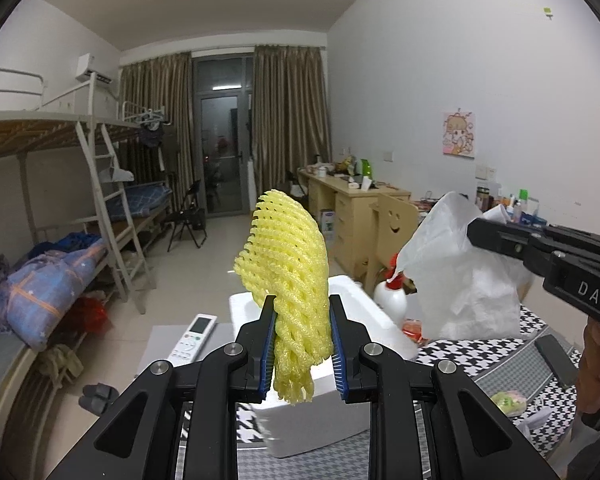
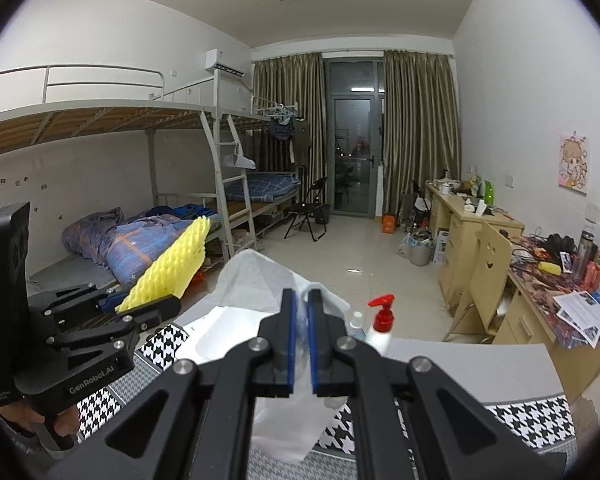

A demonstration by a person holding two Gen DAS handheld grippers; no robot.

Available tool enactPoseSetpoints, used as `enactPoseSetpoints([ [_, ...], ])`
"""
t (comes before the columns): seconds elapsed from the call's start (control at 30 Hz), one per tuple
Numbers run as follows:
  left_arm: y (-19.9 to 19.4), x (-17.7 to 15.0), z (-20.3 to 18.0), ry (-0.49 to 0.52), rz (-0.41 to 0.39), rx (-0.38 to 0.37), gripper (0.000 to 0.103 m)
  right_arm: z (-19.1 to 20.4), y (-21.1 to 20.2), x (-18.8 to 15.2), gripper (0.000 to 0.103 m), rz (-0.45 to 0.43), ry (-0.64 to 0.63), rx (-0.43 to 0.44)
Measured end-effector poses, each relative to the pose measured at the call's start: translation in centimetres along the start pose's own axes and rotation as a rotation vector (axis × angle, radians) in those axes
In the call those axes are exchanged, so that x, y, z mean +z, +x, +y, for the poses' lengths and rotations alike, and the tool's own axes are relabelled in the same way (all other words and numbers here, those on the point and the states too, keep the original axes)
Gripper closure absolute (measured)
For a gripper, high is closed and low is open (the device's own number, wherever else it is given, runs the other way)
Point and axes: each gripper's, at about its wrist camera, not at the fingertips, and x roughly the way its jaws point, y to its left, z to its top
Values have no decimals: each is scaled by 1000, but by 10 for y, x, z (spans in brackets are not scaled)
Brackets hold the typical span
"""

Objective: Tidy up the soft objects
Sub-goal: 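Lower the white tissue into the foam box and open the right tool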

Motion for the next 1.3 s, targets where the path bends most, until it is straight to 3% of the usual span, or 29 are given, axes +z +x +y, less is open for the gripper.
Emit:
enactPoseSetpoints([
  [0.6,0,-7,25,-42,5,77,78,22,42,13,95,19,-29,75],
  [1.3,8,-13,39,-76,36,74,78,18,120,-14,95,259,21,58],
])
